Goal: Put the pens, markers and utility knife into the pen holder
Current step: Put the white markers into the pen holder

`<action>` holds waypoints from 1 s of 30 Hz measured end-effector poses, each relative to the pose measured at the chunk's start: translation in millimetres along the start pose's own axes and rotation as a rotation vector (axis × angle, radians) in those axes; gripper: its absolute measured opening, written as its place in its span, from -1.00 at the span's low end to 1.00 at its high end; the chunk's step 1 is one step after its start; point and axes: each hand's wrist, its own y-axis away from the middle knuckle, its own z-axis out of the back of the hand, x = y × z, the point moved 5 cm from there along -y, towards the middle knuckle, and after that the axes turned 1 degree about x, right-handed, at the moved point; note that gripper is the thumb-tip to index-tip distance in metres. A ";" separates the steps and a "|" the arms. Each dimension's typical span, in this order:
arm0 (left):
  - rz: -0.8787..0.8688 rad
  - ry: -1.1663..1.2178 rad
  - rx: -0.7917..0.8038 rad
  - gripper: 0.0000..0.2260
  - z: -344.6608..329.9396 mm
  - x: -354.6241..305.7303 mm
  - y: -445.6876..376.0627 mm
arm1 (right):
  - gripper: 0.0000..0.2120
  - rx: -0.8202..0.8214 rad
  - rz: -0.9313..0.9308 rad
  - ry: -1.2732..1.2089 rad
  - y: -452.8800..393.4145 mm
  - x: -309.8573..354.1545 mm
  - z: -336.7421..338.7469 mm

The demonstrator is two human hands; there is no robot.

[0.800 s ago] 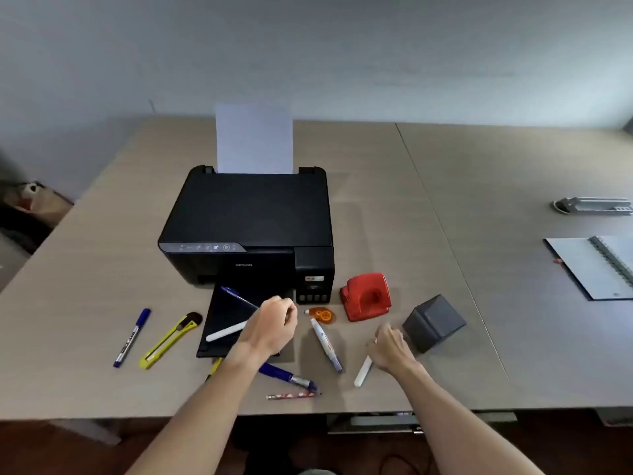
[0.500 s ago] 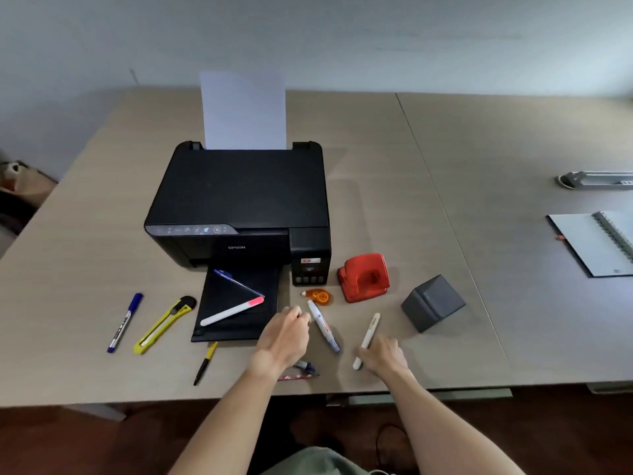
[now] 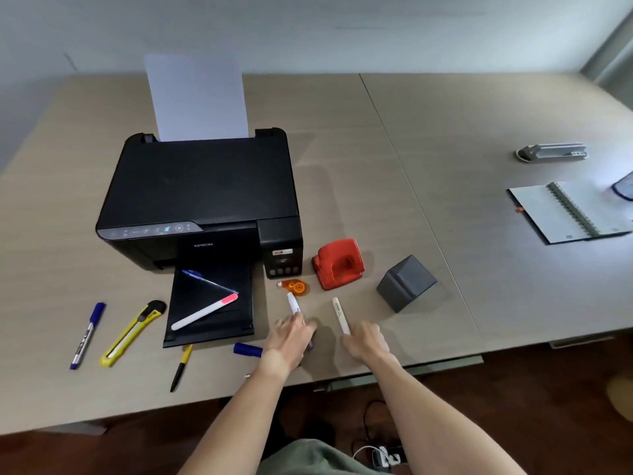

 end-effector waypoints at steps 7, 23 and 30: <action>0.018 -0.107 0.067 -0.73 -3.4 -0.7 2.8 | -0.86 -0.266 0.388 -0.315 14.3 -7.5 41.6; -0.075 -0.030 -0.157 -0.67 38.9 -18.7 -16.8 | -0.82 -0.865 0.421 -0.583 22.0 -46.9 163.1; -0.242 0.118 -0.449 -0.80 88.6 -56.2 -30.9 | -0.86 -0.690 0.294 -0.471 -8.8 -45.3 145.5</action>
